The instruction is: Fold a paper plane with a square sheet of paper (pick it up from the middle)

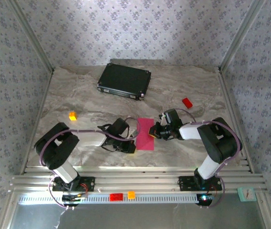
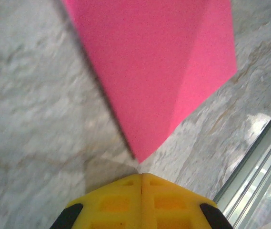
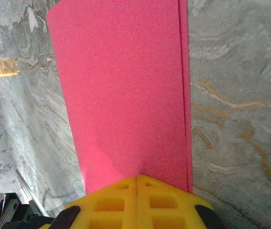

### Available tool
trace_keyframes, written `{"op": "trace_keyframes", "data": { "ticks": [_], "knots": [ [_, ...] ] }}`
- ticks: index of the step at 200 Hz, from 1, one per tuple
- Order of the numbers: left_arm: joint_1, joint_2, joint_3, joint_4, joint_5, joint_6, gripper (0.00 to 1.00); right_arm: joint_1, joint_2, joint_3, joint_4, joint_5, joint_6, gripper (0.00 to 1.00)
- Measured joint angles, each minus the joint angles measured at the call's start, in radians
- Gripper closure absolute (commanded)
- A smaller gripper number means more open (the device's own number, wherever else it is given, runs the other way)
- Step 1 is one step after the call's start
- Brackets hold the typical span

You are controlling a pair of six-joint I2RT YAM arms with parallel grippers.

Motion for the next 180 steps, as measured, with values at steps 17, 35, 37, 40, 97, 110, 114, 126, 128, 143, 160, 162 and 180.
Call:
{"op": "trace_keyframes", "data": {
  "ticks": [17, 35, 37, 40, 97, 110, 114, 126, 128, 143, 160, 162, 180],
  "knots": [
    [0.000, -0.049, -0.019, -0.051, -0.026, -0.003, 0.94, 0.003, 0.001, 0.013, -0.019, -0.002, -0.008, 1.00],
    [0.016, -0.105, -0.023, -0.080, -0.041, -0.019, 0.94, 0.010, 0.001, 0.034, -0.046, 0.002, -0.023, 1.00],
    [0.019, -0.112, -0.023, -0.080, -0.042, -0.020, 0.94, 0.011, 0.001, 0.036, -0.049, 0.002, -0.026, 1.00],
    [0.026, -0.120, -0.022, -0.081, -0.042, -0.024, 0.94, 0.014, 0.000, 0.039, -0.053, 0.004, -0.029, 0.99],
    [0.228, -0.101, 0.088, -0.043, -0.001, -0.110, 0.92, 0.030, -0.281, 0.035, -0.271, 0.131, -0.062, 0.80],
    [0.248, -0.055, 0.132, -0.028, 0.016, -0.121, 0.90, -0.024, -0.408, -0.010, -0.294, 0.148, -0.053, 0.72],
    [0.253, -0.037, 0.147, -0.022, 0.022, -0.122, 0.90, -0.041, -0.439, -0.024, -0.302, 0.152, -0.044, 0.71],
    [0.257, 0.013, 0.192, -0.021, 0.040, -0.131, 0.90, -0.101, -0.525, -0.077, -0.320, 0.153, -0.030, 0.68],
    [0.258, 0.021, 0.200, -0.021, 0.044, -0.133, 0.89, -0.112, -0.539, -0.087, -0.325, 0.153, -0.029, 0.68],
    [0.258, 0.086, 0.263, -0.019, 0.068, -0.137, 0.89, -0.150, -0.612, -0.142, -0.367, 0.160, -0.014, 0.62],
    [0.258, 0.162, 0.337, -0.020, 0.092, -0.141, 0.87, -0.153, -0.657, -0.162, -0.424, 0.159, 0.007, 0.57],
    [0.258, 0.171, 0.346, -0.021, 0.095, -0.141, 0.86, -0.151, -0.659, -0.162, -0.429, 0.158, 0.008, 0.56],
    [0.258, 0.237, 0.412, -0.029, 0.108, -0.141, 0.85, -0.134, -0.662, -0.161, -0.447, 0.153, 0.018, 0.53]
  ]
}}
